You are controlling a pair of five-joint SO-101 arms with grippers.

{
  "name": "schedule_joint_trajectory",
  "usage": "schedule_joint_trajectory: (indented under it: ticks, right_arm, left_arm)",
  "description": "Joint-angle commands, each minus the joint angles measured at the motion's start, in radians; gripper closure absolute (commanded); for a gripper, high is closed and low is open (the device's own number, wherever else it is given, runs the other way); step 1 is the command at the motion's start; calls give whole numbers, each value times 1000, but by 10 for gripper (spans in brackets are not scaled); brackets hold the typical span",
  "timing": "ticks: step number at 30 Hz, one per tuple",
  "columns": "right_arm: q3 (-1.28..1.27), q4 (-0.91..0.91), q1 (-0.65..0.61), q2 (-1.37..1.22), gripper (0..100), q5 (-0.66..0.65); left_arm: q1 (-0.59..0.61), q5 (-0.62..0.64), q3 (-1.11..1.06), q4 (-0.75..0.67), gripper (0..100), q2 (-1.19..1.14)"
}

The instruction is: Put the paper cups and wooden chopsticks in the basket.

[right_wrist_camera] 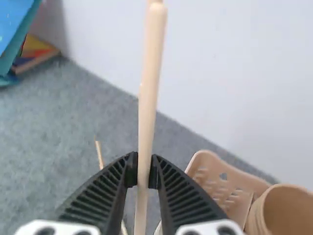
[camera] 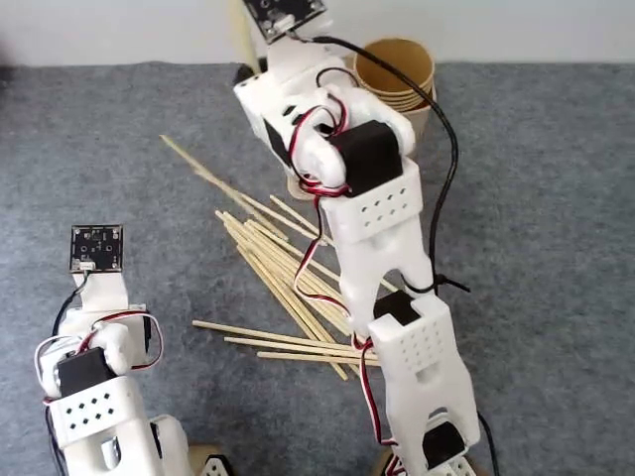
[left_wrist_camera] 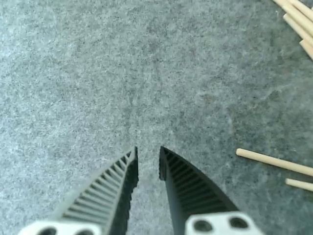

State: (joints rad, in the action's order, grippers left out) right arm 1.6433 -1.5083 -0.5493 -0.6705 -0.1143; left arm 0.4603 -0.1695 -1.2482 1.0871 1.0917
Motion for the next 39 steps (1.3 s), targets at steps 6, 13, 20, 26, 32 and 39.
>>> schedule_joint_trajectory:
  ticks: [6, 13, 20, 26, 32, 39]
  right_arm:
    - [40, 186, 81, 90, 991, 8]
    - [26, 367, 160, 88, 991, 9]
    - [-34, 481, 211, 88, 991, 92]
    - [-264, 561, 239, 88, 991, 104]
    - [-502, 631, 259, 88, 990, 144]
    - [-578, 559, 254, 97, 811, 146]
  left_arm:
    - [-6, -2, 1, -21, 930, 14]
    - [-8, -2, 1, -21, 930, 14]
    - [-8, -2, 1, -21, 930, 14]
    - [-8, -2, -12, -35, 930, 14]
    - [-8, -2, -30, -57, 930, 14]
    - [-8, -2, -30, -57, 930, 14]
